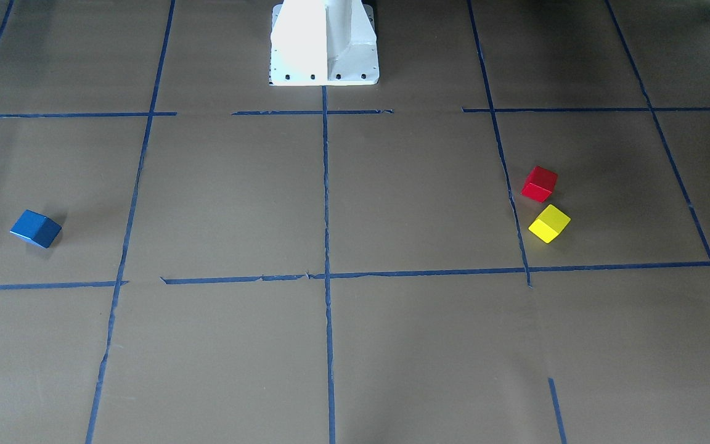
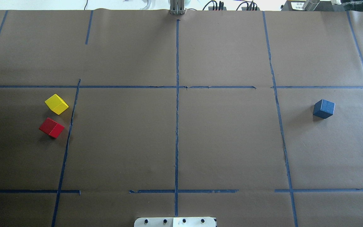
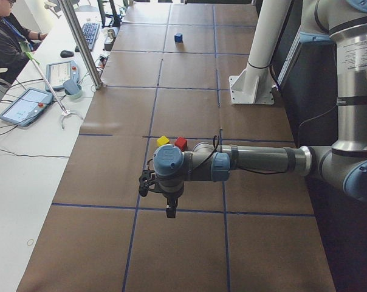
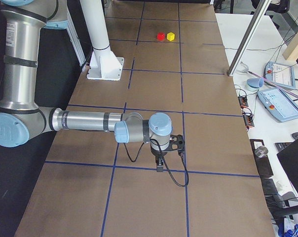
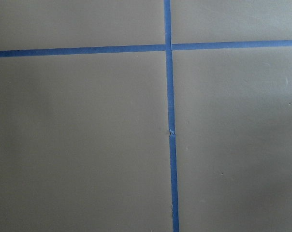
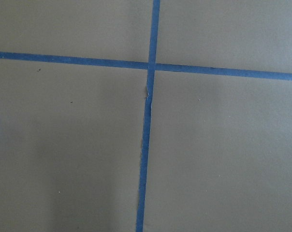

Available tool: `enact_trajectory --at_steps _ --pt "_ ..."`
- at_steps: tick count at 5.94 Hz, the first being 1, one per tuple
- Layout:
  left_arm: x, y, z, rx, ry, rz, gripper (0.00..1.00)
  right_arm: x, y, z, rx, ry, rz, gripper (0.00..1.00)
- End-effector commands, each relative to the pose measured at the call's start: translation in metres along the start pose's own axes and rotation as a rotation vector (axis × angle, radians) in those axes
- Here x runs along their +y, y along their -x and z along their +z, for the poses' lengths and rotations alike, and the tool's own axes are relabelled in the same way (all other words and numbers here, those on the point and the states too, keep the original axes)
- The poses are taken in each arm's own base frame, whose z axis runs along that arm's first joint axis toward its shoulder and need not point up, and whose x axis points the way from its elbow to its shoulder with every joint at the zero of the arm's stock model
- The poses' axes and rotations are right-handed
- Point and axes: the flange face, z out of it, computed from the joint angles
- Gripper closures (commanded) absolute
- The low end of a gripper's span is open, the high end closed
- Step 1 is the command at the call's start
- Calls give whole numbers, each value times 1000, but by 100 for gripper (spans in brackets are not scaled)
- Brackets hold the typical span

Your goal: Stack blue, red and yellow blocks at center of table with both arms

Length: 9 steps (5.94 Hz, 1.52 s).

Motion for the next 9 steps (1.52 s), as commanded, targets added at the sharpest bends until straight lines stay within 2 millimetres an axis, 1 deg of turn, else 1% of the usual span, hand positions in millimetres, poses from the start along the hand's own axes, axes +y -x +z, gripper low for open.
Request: enact_trajectory --at_steps 1,4,5,6,7,8,9 --pt "-1 -1 -1 1 -2 2 0 -1 0 0 5 -1 -2 0" --pt "-7 -8 -6 2 -18 8 0 -8 7 -7 1 -18 -15 0" --pt "-29 -19 -19 -1 -47 42 0 -9 10 -10 -4 -24 -19 0" --pt "-40 -24 -20 2 -49 45 0 -8 11 -12 1 -29 -23 0" --pt "-57 -36 -29 1 -69 79 0 -12 15 -17 1 -58 -49 0" --pt "-57 -37 -30 -2 -73 99 0 -18 25 -26 -8 -77 -55 0" --pt "-60 -40 -33 -3 -116 129 0 -23 43 -40 -51 -100 -28 0"
